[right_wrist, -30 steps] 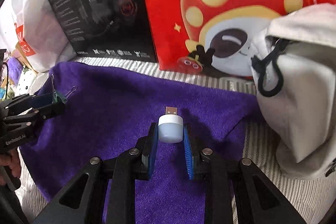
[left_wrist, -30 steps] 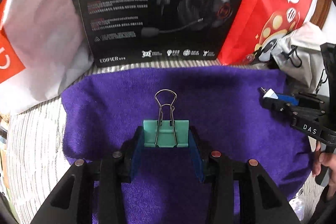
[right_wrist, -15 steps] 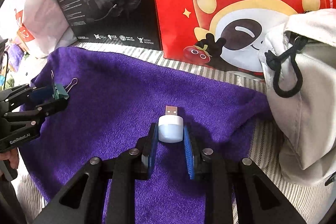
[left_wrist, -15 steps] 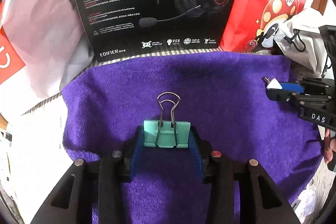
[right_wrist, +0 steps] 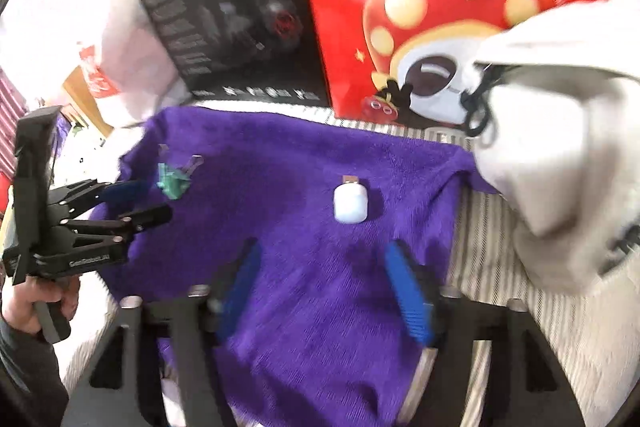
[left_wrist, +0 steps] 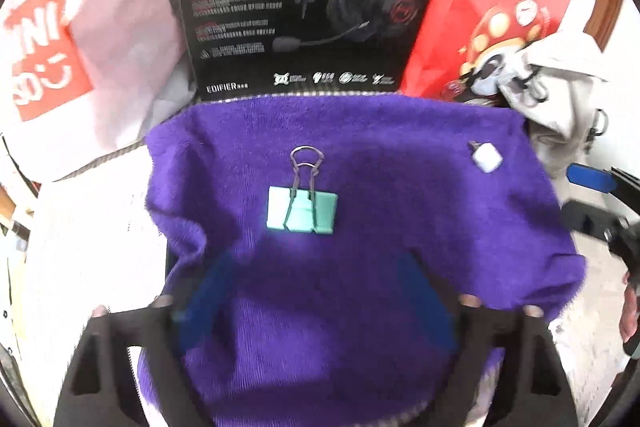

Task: Organize rigid objects
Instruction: 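Withdraw both grippers from the towel back toward the remaining items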

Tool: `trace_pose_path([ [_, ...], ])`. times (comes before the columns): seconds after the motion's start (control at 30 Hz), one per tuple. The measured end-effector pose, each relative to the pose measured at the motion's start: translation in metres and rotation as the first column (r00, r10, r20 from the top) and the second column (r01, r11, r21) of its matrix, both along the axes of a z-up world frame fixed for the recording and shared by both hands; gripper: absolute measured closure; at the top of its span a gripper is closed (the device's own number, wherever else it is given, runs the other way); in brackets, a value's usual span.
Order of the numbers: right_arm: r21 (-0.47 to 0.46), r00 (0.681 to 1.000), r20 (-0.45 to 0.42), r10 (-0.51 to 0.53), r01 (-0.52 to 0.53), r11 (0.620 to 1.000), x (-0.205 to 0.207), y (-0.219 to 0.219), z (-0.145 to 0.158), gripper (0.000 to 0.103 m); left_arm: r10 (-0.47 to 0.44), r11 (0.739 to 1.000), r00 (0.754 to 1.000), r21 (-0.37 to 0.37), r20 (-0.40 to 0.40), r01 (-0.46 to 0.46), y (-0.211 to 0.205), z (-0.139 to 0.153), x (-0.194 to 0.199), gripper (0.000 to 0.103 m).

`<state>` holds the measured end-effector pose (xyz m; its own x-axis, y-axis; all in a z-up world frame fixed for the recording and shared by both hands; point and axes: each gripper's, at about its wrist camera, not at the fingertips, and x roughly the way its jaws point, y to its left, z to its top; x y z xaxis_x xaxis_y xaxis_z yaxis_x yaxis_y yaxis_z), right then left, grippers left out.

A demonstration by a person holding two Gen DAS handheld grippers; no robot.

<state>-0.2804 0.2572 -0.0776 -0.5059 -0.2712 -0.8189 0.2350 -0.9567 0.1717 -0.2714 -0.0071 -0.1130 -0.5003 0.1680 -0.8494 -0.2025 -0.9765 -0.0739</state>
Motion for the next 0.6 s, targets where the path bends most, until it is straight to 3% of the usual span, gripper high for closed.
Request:
trace_pose_path([
  [0.07,0.002,1.000,-0.024,-0.010,0.010,1.000,0.016,0.003,0.009,0.001,0.025,1.000,1.000,0.017,-0.006,-0.025,-0.002,0.009,0.017,0.000],
  [0.23,-0.008,0.998,-0.012,-0.060,0.059,0.998,0.056,0.004,0.014,0.000,0.053,0.994,0.998,0.095,0.021,-0.055,-0.010,0.016,0.061,0.000],
  [0.6,-0.063,0.988,0.087,-0.130,0.136,0.989,0.142,0.012,-0.013,0.000,0.055,0.998,0.996,-0.012,0.065,-0.055,-0.009,-0.022,0.137,0.000],
])
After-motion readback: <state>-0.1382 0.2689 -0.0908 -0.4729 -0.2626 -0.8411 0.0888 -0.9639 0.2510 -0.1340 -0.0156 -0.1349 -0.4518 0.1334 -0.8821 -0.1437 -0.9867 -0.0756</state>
